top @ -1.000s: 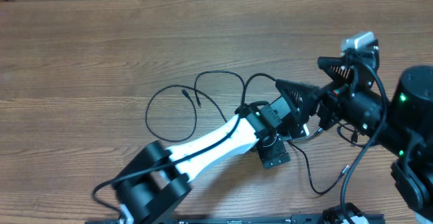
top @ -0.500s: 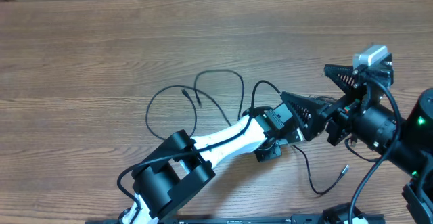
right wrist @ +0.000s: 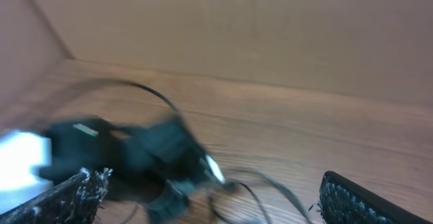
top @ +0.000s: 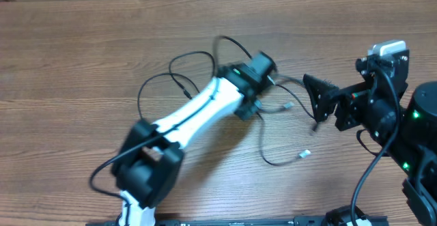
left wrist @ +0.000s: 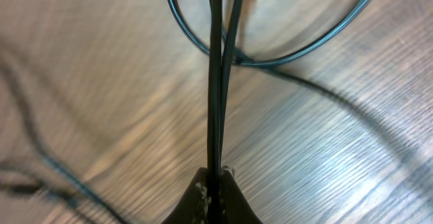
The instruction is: Untangle cables
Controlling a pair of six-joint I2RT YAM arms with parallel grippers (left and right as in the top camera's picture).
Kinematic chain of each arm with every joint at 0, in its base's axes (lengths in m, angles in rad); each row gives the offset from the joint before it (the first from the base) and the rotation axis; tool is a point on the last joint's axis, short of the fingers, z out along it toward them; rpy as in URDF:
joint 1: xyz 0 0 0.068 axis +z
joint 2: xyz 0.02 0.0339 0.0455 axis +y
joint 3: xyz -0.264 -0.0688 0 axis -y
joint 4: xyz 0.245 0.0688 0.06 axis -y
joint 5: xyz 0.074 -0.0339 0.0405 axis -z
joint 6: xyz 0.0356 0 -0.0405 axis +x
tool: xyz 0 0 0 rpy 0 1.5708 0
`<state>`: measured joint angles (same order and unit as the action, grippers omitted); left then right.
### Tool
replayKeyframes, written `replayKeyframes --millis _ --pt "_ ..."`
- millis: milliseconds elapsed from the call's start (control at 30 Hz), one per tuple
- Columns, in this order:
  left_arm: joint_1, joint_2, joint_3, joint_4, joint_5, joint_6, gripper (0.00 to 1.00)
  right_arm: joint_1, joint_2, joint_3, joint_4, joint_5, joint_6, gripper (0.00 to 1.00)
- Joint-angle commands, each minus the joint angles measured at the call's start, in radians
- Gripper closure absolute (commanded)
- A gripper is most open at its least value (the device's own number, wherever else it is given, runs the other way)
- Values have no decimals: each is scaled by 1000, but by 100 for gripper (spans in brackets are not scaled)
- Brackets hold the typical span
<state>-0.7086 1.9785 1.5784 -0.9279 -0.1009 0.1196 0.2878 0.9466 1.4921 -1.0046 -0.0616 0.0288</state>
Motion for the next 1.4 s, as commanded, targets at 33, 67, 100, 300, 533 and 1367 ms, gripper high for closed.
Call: replayKeyframes --millis 33,67,100,300,533,1367 --pt "87 -214 84 -74 24 -42 96 -3 78 7 -4 82 24 0" --pt "96 -239 89 -91 25 -42 96 -3 97 7 -3 75 27 0" --pt "110 -282 101 -123 24 -50 96 -3 122 7 0 45 26 0" --pt "125 -475 219 -316 55 -77 95 -2 295 7 50 -66 8 0" --pt "127 -526 370 -479 22 -100 95 -2 457 7 124 -224 -38 0" --pt "200 -513 673 -535 -54 -92 91 0 624 -1 -35 -411 -142 0"
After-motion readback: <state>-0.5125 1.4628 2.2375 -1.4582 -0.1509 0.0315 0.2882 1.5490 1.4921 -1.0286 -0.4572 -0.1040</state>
